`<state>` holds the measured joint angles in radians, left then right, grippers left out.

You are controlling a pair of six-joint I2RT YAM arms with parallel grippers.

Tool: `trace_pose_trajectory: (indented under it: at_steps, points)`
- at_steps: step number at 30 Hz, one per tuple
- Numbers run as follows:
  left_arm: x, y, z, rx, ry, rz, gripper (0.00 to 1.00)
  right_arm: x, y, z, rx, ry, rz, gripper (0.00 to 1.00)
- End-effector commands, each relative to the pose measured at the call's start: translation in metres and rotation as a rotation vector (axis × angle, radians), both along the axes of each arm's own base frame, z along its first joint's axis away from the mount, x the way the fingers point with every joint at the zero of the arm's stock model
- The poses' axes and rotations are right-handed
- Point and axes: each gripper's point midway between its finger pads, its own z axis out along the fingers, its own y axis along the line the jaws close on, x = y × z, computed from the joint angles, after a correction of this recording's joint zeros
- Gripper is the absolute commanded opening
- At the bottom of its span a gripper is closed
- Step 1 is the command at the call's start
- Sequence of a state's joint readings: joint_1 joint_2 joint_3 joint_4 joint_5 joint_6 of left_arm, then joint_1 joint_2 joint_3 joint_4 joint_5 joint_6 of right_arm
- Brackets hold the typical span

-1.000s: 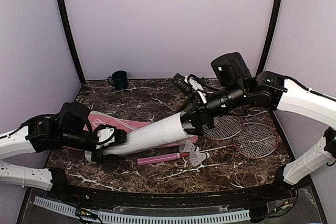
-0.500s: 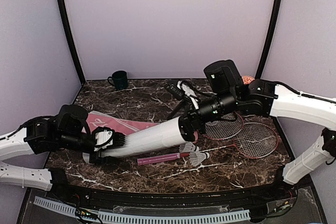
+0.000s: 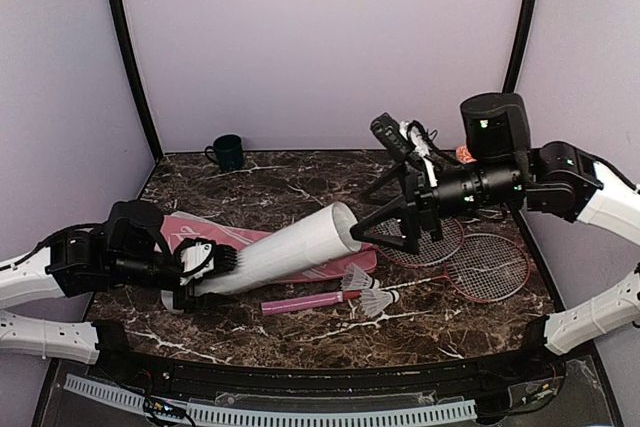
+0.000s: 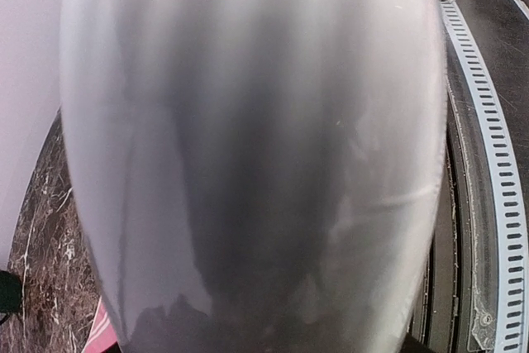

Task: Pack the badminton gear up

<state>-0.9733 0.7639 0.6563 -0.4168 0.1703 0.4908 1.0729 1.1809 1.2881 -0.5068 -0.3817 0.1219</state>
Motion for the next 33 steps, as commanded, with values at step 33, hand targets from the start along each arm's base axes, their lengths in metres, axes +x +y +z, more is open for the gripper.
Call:
trace_pose_trajectory:
  at_steps: [33]
  points:
    - [0.009, 0.0, 0.017, -0.126, -0.028, 0.084, 0.33, 0.066, -0.048, -0.234, -0.61, 0.278, -0.577, 0.71]
